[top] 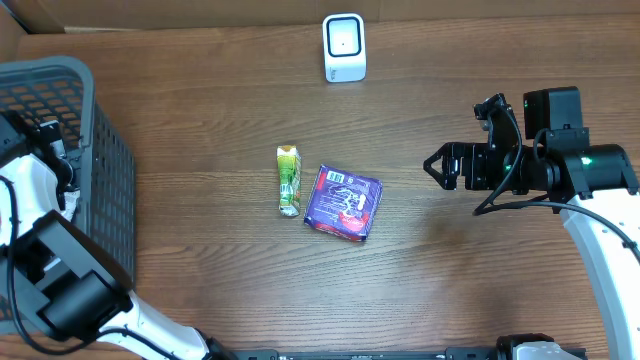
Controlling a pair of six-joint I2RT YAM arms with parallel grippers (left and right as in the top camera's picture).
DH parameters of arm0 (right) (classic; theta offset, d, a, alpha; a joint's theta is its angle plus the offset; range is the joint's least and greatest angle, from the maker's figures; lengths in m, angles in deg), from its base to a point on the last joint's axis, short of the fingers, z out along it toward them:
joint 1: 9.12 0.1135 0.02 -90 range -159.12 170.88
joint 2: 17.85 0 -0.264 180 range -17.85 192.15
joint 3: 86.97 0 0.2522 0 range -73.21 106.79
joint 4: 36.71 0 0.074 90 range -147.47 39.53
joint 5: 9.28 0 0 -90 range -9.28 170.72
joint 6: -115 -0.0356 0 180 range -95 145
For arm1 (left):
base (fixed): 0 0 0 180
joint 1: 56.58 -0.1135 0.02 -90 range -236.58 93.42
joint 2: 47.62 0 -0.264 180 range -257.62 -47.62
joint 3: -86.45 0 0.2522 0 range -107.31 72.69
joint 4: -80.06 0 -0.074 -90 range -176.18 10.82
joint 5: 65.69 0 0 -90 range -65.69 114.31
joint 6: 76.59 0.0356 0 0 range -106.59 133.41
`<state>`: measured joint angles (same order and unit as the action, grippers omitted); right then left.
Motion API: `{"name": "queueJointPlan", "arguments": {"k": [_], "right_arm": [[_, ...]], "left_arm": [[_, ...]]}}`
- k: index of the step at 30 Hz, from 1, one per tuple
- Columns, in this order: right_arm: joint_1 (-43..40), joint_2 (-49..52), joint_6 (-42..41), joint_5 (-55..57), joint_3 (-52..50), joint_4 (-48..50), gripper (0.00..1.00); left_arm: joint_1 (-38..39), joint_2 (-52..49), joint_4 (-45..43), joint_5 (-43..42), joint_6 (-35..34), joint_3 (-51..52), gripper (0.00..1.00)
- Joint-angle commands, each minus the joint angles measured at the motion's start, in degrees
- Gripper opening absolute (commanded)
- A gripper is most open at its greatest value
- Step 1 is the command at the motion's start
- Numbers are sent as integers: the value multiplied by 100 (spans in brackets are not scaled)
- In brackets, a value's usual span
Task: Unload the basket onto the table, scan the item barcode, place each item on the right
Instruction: 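Grasp the white tube with gold cap in the basket, left gripper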
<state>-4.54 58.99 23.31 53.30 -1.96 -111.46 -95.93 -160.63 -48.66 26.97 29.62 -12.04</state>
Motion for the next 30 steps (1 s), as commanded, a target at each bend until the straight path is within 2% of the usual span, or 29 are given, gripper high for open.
{"name": "queueJointPlan", "arguments": {"k": [1, 7, 10, 11, 13, 16, 17, 24, 30], "right_arm": [[24, -20, 20, 37, 136, -2, 100], [24, -20, 17, 37, 136, -63, 100], [24, -20, 17, 35, 136, -63, 100], [24, -20, 17, 37, 136, -63, 100], [24, -20, 17, 37, 136, -63, 100], [24, -20, 17, 37, 136, -59, 100], [24, -20, 17, 37, 136, -59, 100], [24, -20, 20, 39, 136, -39, 100], [24, -20, 20, 37, 136, -17, 100]], "left_arm": [[-11, -254, -50, 96, 505, 15, 100], [-15, -684, -118, 94, 586, 15, 96], [-15, -881, -116, 81, 538, 15, 86], [-15, -931, -116, 55, 501, 15, 79], [-15, -951, -114, 28, 354, 15, 57], [-15, -944, -101, 33, 116, 13, 11], [-15, -944, -66, 35, 85, 13, 4], [-15, -824, 494, 96, -61, -192, 4], [-15, -448, 1543, 96, -560, -1331, 4]]}}
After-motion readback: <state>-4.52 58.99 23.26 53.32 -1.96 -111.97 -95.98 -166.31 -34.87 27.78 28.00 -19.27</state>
